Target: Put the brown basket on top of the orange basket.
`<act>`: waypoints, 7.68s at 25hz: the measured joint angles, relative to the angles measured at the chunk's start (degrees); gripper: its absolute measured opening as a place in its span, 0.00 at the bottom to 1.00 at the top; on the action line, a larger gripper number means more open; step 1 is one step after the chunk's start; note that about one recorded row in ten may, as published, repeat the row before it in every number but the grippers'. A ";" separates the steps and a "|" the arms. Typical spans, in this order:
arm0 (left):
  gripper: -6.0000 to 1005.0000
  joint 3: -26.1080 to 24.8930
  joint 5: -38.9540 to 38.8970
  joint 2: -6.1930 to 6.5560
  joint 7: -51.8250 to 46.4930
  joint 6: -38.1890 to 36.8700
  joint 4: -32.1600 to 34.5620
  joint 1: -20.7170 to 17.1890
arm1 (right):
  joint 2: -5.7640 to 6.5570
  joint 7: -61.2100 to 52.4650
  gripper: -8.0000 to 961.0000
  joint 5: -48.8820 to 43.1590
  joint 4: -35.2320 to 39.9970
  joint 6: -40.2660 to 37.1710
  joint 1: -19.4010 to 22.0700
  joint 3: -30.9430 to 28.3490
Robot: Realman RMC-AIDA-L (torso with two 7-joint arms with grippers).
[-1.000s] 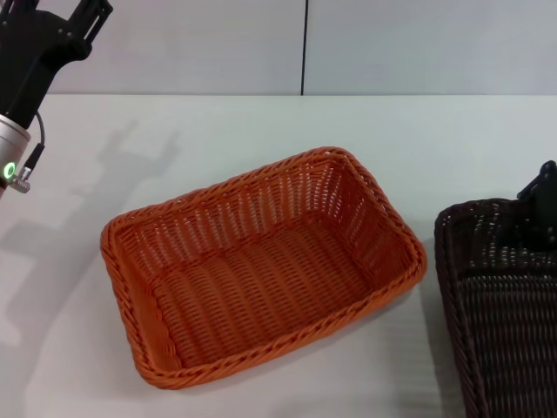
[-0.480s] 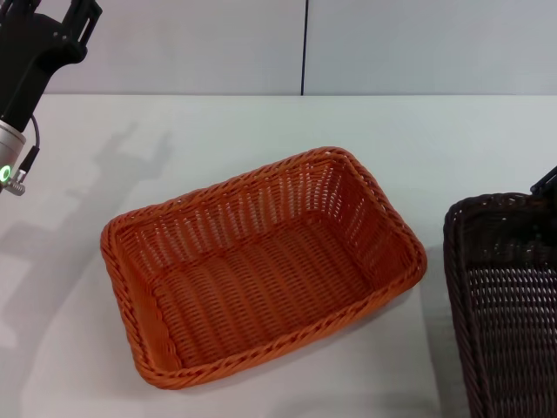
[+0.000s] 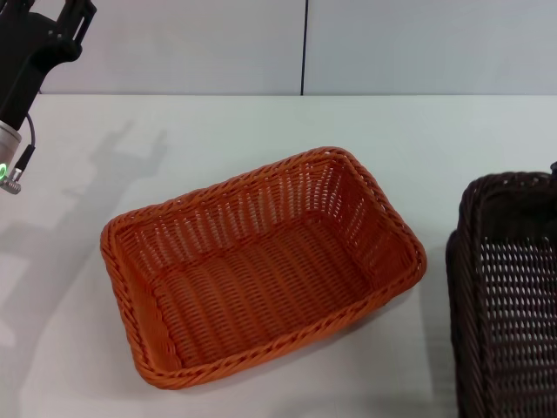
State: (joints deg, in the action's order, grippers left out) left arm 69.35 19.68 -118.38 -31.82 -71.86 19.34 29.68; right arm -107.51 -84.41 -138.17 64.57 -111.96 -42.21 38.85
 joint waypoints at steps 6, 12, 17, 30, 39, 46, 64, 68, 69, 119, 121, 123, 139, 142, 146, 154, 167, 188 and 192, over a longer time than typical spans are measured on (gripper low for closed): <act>0.60 -0.16 0.00 0.00 0.09 0.33 0.00 0.22 | 0.41 -0.35 0.17 3.99 1.44 -3.63 -0.37 -2.01; 0.60 -0.76 0.01 0.05 0.10 1.26 0.00 0.28 | 1.07 -2.24 0.17 6.05 1.02 -8.50 -2.54 -2.75; 0.60 -0.80 0.01 0.03 0.10 2.54 0.00 0.31 | 1.08 -3.79 0.17 8.88 0.94 -9.80 -3.56 -3.03; 0.60 -2.21 0.00 0.07 2.77 6.54 0.00 1.42 | -0.19 -5.25 0.17 21.46 -6.98 -9.37 -6.11 -1.70; 0.60 -2.18 0.14 0.04 3.07 8.55 -0.08 2.52 | -3.70 -5.43 0.17 27.02 -7.70 -6.21 -4.69 -2.23; 0.60 -2.01 0.42 0.15 3.81 10.29 -0.09 3.12 | -6.72 -5.55 0.17 33.06 -9.26 -1.74 -0.76 -2.26; 0.60 -1.91 0.44 0.04 5.50 12.51 -1.32 5.20 | -11.41 4.09 0.17 47.45 -19.35 8.80 8.07 -1.78; 0.60 -1.92 0.46 0.06 5.49 13.03 -1.41 5.39 | -11.55 6.00 0.17 49.02 -22.59 9.83 8.75 -1.69; 0.60 -1.94 0.47 0.06 5.49 13.09 -1.41 5.42 | -11.63 6.54 0.17 49.53 -23.15 10.05 9.11 -1.62; 0.60 -3.97 0.01 0.25 7.65 16.79 -1.18 7.14 | -11.59 23.70 0.17 57.56 -54.00 14.65 13.87 1.99; 0.60 -3.97 0.01 0.25 7.65 16.80 -1.28 7.15 | -11.58 23.34 0.17 57.57 -54.12 14.84 14.24 1.99; 0.60 -3.97 0.06 0.26 7.65 16.87 -1.35 7.15 | -11.58 23.20 0.17 57.60 -54.16 14.92 14.43 1.95; 0.60 -3.70 0.53 0.25 7.65 17.41 -1.41 7.14 | -11.55 22.64 0.17 58.00 -54.51 21.16 16.07 1.84; 0.60 -3.74 0.53 0.25 7.65 17.41 -1.41 7.15 | -11.44 22.07 0.17 57.84 -54.37 21.56 15.74 2.05; 0.60 -3.77 0.53 0.25 7.65 17.41 -1.41 7.14 | -11.32 21.38 0.17 57.31 -54.18 22.17 15.36 2.33; 0.60 -3.64 0.53 0.25 7.65 17.41 -1.41 7.15 | -11.26 19.76 0.25 57.09 -53.25 24.72 14.91 2.37; 0.60 -3.92 0.53 0.25 7.65 17.46 -1.41 7.41 | -11.23 19.00 0.59 57.34 -51.59 25.04 14.98 1.90; 0.60 -4.45 0.00 0.25 8.38 17.36 -1.41 6.45 | -11.31 22.16 0.60 62.14 -41.19 16.60 16.64 1.34; 0.60 -4.50 0.00 0.25 8.10 16.98 -1.41 6.12 | -11.33 30.69 0.60 67.66 -41.27 16.36 17.67 1.33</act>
State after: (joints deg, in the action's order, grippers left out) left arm 64.85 19.68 -118.13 -23.72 -54.88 17.93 35.80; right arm -118.84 -53.72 -70.51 23.30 -95.60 -24.54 40.18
